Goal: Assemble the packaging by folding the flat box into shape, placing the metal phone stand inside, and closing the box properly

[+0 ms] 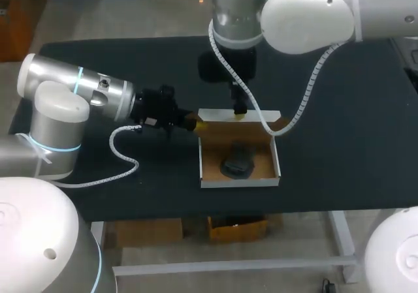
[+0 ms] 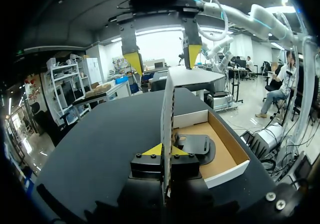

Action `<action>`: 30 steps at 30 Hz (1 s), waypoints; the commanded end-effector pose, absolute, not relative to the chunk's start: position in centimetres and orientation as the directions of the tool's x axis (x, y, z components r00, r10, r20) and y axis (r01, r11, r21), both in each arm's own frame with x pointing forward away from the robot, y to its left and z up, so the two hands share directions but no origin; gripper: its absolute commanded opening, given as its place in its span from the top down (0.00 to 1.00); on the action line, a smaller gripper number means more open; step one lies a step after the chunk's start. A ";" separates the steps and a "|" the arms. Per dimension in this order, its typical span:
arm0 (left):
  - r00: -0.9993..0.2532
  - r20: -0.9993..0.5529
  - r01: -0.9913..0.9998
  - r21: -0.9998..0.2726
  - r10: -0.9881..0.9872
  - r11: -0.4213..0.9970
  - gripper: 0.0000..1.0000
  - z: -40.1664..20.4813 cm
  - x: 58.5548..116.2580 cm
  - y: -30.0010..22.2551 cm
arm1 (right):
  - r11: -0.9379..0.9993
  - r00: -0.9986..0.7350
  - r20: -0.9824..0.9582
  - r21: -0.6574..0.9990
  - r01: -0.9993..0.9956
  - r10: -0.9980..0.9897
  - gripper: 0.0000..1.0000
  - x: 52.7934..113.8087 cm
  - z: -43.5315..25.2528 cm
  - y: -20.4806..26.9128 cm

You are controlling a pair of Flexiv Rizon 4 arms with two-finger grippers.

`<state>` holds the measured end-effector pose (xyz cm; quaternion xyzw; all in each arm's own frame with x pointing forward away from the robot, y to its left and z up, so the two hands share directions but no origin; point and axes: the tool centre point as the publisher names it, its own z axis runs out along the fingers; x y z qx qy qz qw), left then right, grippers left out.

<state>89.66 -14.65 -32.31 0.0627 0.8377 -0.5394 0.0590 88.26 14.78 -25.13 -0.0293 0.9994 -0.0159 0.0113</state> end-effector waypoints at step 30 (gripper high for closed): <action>-0.985 -0.167 0.169 -0.897 0.042 0.409 1.00 -32.8 89.7 -14.8 | 0.998 -0.998 -0.002 -0.008 -0.056 -0.057 0.35 89.6 -26.3 14.9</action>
